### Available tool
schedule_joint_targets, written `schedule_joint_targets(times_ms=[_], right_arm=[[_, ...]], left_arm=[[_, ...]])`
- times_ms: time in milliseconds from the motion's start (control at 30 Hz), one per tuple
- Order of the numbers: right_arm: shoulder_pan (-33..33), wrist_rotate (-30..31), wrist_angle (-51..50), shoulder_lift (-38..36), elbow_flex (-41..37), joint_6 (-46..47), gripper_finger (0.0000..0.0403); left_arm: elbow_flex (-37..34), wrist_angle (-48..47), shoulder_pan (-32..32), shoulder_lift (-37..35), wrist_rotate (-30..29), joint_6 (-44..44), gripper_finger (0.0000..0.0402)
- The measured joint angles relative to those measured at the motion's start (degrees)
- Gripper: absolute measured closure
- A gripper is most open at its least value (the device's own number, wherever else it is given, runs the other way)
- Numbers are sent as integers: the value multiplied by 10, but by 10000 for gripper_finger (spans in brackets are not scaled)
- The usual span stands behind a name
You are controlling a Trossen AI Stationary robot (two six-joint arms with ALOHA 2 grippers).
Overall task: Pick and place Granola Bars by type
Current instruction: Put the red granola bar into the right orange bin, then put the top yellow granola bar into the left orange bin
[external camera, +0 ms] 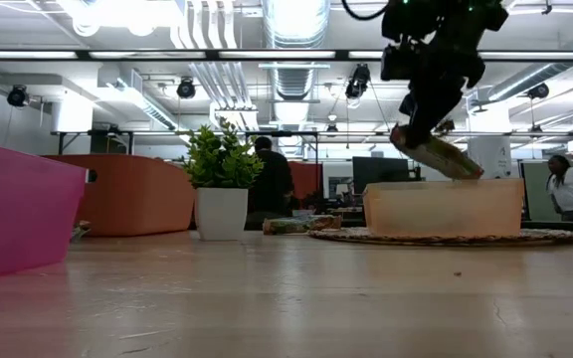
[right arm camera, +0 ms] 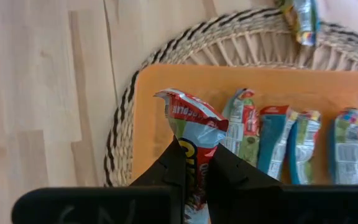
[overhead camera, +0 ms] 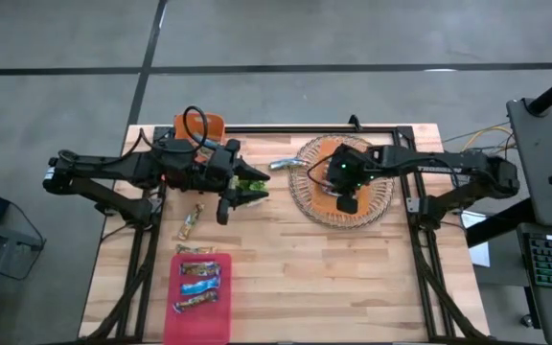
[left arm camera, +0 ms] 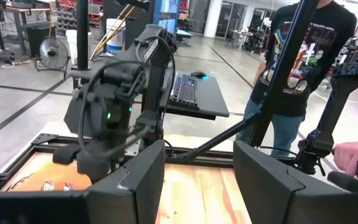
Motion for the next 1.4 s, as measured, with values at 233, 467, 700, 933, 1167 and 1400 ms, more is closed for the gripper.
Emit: schedule_joint_targets(times_ms=[233,467,700,933,1167,1400], right_arm=[[0,-23,32,62,-1,-23,382],[0,-25,48,125,-1,-42,382],[-1,-25,58,176,-1,-54,381],[-1,-25,59,185,-1,-44,332],[-6,-21,60,137,0,-31,245],[2,-44,80,56,-3,29,201]], left_arm=[[0,-5,0,0,0,-9,229],[0,-29,-1,-1,7,-29,229],[0,-29,-1,-3,16,-29,229],[0,-29,0,-10,21,-29,229],[0,-30,0,-16,25,-19,229],[0,-66,5,-17,24,-18,229]])
